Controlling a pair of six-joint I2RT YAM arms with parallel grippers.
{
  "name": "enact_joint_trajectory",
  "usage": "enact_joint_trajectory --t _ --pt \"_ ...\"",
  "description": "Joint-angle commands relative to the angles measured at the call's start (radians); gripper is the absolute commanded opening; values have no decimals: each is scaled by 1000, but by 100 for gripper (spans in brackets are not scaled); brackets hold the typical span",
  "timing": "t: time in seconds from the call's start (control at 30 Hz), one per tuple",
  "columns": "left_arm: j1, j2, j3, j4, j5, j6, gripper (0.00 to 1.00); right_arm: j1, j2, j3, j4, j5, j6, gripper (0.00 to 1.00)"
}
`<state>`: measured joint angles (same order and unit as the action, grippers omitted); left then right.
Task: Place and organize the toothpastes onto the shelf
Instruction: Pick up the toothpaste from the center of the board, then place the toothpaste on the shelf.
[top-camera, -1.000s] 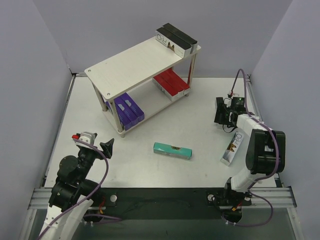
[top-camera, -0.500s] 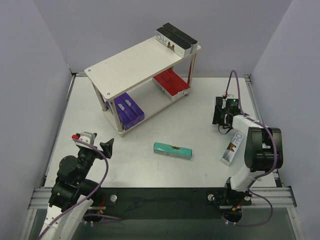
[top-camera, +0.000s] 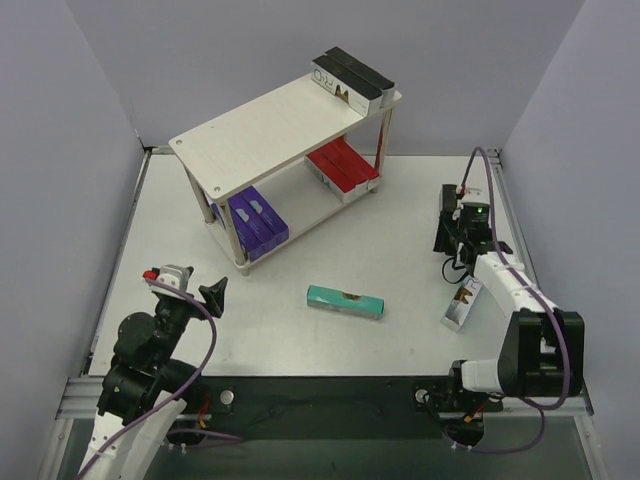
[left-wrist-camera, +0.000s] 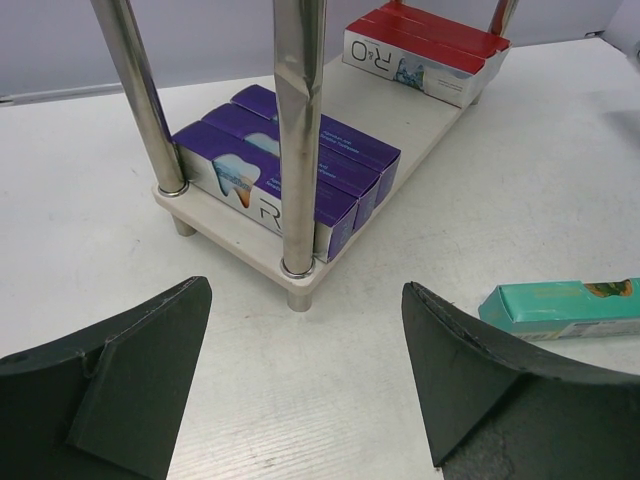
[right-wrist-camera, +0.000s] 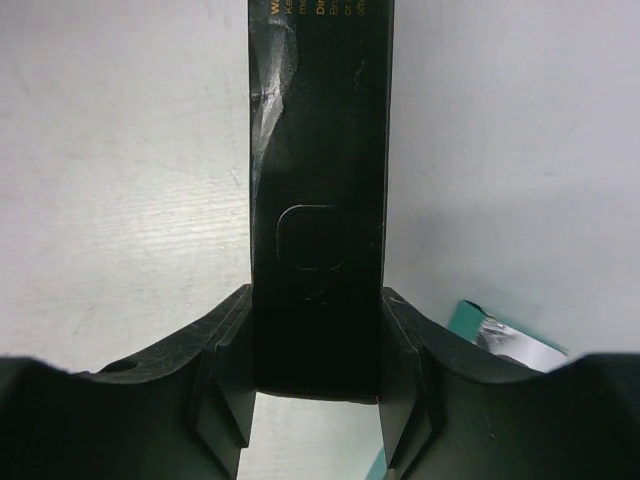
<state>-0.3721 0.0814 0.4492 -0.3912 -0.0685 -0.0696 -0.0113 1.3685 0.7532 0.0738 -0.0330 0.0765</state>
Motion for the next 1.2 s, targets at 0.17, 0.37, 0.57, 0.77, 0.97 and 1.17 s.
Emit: enact_joint_trajectory --t 0.17,0.37,0.57,0.77,0.97,1.17 --pt "12 1 5 58 32 5 88 54 -275 316 -222 -34 -49 29" --pt "12 3 6 58 38 5 88 184 -253 618 -362 -62 -110 28" --pt "12 1 5 58 38 5 88 387 -148 877 -394 -54 -179 28" --pt "13 8 5 58 36 5 88 527 55 1131 -422 -81 -251 29" --pt "13 15 8 54 36 5 88 567 251 1310 -436 -91 -284 30" --pt "13 18 8 51 30 5 88 568 420 1454 -437 -85 -305 33"
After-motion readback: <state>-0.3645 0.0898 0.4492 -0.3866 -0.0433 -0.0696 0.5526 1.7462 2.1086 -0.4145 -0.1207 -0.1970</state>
